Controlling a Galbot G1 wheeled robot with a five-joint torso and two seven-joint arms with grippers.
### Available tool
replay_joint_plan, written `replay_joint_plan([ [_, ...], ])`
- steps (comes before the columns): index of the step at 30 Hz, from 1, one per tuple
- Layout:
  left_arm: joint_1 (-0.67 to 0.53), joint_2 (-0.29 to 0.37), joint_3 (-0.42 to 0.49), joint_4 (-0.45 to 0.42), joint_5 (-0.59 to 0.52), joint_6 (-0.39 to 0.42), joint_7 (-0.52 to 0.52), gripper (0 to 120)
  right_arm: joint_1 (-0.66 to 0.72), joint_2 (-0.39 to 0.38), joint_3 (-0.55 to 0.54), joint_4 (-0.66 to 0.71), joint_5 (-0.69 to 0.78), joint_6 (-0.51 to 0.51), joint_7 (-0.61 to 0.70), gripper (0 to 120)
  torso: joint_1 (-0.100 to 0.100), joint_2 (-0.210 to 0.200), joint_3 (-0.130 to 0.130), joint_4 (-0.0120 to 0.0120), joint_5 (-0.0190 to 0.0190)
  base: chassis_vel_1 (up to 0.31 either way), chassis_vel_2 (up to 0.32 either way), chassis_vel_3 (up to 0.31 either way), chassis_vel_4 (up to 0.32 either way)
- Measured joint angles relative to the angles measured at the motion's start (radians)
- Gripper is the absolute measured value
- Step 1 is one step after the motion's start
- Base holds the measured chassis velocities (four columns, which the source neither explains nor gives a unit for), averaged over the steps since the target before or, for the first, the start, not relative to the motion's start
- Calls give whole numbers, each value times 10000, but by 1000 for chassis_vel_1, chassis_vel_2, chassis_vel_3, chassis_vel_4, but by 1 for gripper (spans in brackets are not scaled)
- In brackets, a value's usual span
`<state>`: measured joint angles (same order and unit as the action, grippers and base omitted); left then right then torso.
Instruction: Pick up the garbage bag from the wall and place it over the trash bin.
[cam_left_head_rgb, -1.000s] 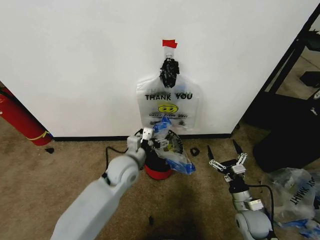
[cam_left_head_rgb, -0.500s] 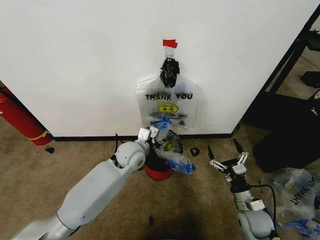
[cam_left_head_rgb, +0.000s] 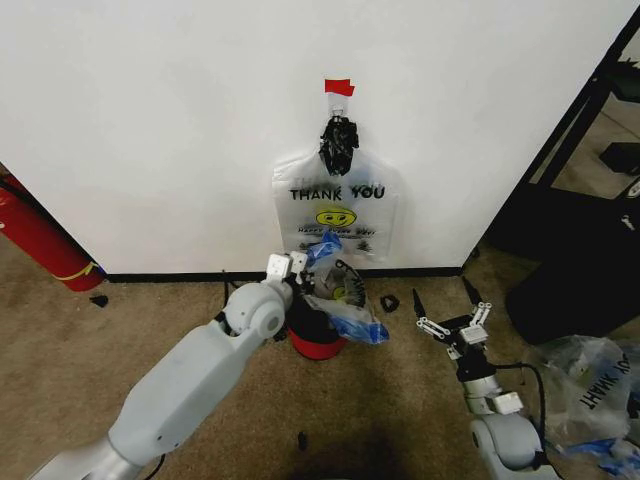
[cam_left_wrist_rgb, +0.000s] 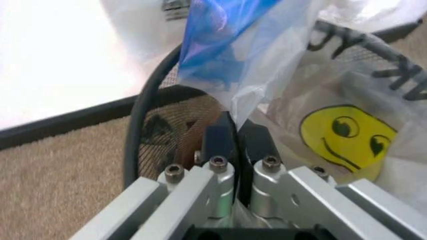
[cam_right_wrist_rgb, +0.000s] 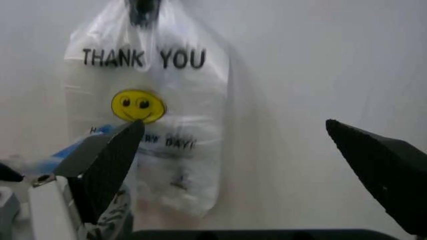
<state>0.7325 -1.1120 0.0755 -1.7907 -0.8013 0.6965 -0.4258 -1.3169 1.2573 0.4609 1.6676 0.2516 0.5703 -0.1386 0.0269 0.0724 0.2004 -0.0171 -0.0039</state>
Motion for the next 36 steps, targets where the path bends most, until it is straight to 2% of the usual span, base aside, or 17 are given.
replay_joint_plan([
  [2, 167, -60, -144, -39, 53, -76, -1, 0, 140, -112, -258, -30, 283, -355, 72, 100, 0, 0, 0, 0, 0, 0, 0, 0, 0],
  [3, 342, -136, -281, -79, 108, -149, 0, 0, 331, -252, -593, -48, 649, -899, 187, 100, 0, 0, 0, 0, 0, 0, 0, 0, 0],
  [4, 574, -237, -476, -128, 202, -245, 4, 0, 604, -442, -1026, -49, 1144, -1708, 298, 100, 0, 0, 0, -6, 0, 0, 0, 0, 0],
  [6, 812, -348, -633, -182, 314, -397, 27, 0, 1081, -729, -1649, -33, 1906, -2911, 386, 100, 0, 0, 1, 1, 1, 0, 0, 0, 0],
  [7, 856, -420, -632, -160, 357, -513, 82, 0, 1292, -871, -1863, 45, 2358, -3547, 388, 100, 0, 0, 1, 13, 3, 0, 0, 0, 0],
  [8, 802, -503, -549, -60, 393, -621, 161, 0, 1424, -1004, -1942, 185, 2784, -4261, 394, 100, 0, 0, 0, 11, 2, 0, 0, 0, 0],
  [9, 802, -503, -549, -60, 393, -621, 161, 0, 1424, -1004, -1942, 185, 2784, -4261, 394, 100, 0, 0, 0, 11, 2, 0, 0, 0, 0],
  [11, 667, -638, -340, 143, 477, -922, 366, 0, 1797, -1199, -2091, 319, 3506, -5706, 401, 100, 0, 0, 1, -15, -5, 0, 0, 0, 0],
  [12, 664, -668, -293, 174, 540, -1056, 448, 0, 2153, -1256, -2259, 264, 3771, -6468, 393, 100, 0, 0, 1, -16, 1, 0, 0, 0, 0],
  [15, 685, -702, -270, 178, 676, -1225, 563, 0, 3332, -1312, -2728, -320, 4304, -8283, 141, 100, 1, 0, 1, -2, -1, 0, 0, 0, 0],
  [16, 693, -700, -269, 163, 688, -1228, 577, 0, 3765, -1279, -2912, -605, 4462, -8565, 60, 100, 1, -1, 2, 7, 1, 0, 0, 0, 0],
  [19, 693, -688, -273, 100, 701, -1233, 595, 0, 4559, -1162, -3165, -1076, 4597, -9009, -237, 100, 1, 0, 1, 8, -1, 0, 0, 0, 0],
  [22, 638, -632, -273, 72, 698, -1233, 604, 0, 5323, -1015, -3451, -1453, 4559, -9503, -575, 100, 1, 0, 2, -3, 1, 0, 0, 0, 0],
  [27, 588, -608, -261, 34, 683, -1200, 612, 0, 5995, -909, -3610, -1826, 4134, -9997, -917, 100, 1, 0, 2, -1, 0, 0, 0, 0, 0],
  [29, 606, -609, -255, -4, 683, -1174, 612, 0, 6245, -894, -3647, -1990, 3735, -10509, -1137, 99, 1, 0, 2, -2, -1, 0, 0, 0, 0],
  [33, 642, -592, -259, -26, 689, -1155, 613, 0, 6455, -912, -3743, -2135, 3305, -11125, -1358, 92, 1, 0, 2, -3, 0, 0, 0, 0, 0],
  [36, 655, -574, -273, -17, 715, -1153, 613, 0, 6591, -894, -3854, -2356, 2922, -11285, -1633, 79, 1, 0, 1, -2, -1, 0, 0, 0, 0],
])
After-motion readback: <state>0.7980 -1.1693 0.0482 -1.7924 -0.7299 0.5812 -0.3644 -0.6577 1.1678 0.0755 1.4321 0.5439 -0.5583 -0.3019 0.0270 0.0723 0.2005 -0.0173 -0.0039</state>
